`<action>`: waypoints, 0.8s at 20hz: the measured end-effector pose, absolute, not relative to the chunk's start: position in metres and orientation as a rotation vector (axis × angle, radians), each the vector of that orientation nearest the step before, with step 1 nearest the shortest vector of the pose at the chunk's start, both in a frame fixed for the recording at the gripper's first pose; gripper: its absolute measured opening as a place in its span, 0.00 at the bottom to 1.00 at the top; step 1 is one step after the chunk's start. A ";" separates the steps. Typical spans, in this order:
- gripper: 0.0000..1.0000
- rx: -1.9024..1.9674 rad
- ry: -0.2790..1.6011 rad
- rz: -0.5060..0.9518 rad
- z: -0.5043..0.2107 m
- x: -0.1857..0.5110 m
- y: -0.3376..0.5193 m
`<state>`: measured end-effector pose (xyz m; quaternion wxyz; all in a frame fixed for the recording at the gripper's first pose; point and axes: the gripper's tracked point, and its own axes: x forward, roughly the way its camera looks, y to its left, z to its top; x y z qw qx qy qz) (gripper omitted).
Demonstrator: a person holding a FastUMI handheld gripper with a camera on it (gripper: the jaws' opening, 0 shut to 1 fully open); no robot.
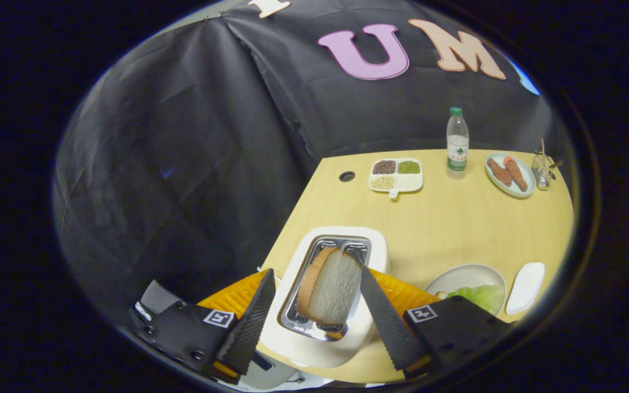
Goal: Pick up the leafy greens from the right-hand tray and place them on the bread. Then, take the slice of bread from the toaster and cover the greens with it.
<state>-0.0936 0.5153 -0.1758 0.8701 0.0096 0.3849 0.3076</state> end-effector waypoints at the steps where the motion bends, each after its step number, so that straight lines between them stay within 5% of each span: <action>1: 0.98 0.002 0.810 0.644 -0.180 -0.094 0.517; 3: 0.98 -0.044 0.819 0.637 -0.190 -0.095 0.514; 14: 0.09 -0.116 0.807 0.567 -0.194 -0.088 0.487; 16: 0.09 -0.111 0.809 0.582 -0.192 -0.091 0.489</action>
